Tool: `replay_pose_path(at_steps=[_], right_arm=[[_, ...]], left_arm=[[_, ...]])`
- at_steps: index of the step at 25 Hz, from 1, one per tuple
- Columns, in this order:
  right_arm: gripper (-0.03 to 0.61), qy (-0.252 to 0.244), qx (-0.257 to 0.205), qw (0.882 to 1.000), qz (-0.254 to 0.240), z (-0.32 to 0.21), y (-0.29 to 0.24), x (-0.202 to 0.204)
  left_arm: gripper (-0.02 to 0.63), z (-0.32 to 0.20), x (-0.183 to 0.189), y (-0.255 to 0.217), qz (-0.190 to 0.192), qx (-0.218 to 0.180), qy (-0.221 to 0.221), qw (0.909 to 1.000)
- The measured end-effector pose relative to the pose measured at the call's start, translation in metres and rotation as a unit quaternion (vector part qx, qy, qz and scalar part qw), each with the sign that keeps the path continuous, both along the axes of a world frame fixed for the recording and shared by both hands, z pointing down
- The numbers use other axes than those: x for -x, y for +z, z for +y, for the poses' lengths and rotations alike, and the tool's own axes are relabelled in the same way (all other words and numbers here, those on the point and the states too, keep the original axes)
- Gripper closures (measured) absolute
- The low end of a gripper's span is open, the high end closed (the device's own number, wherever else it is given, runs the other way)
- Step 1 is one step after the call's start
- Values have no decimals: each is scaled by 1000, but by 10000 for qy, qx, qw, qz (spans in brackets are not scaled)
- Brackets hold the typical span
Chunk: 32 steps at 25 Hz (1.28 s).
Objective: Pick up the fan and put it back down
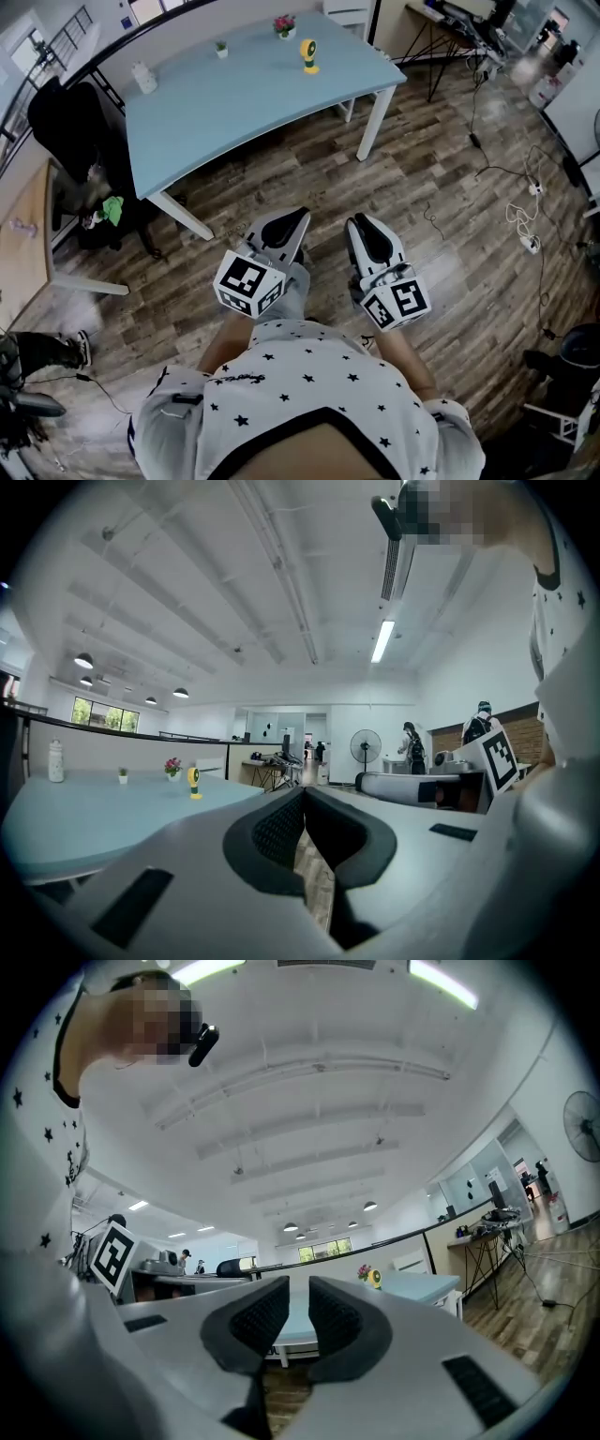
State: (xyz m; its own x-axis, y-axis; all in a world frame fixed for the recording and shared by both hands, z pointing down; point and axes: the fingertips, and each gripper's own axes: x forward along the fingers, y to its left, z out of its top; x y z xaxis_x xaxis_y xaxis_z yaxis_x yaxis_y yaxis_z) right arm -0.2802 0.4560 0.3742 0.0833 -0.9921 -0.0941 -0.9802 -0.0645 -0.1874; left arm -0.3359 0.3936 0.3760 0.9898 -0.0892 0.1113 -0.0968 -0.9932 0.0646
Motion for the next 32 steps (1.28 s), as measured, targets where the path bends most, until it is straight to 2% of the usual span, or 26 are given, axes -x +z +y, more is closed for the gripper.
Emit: replay_pose_path(at_steps=[9,26,32], right_arm=[[511,77,112,9999,45,-50,2,-51],[508,74,180,9997,-142,-189,-2,-140],[508,-38,124,9998,-121,-246,-2,-165]], left_arm=[[586,-56,-55,1,161,88,125,9998],[586,-190,-157,4,20,168,432,9989],[586,-247,-168,4,-6,98,206,9997]])
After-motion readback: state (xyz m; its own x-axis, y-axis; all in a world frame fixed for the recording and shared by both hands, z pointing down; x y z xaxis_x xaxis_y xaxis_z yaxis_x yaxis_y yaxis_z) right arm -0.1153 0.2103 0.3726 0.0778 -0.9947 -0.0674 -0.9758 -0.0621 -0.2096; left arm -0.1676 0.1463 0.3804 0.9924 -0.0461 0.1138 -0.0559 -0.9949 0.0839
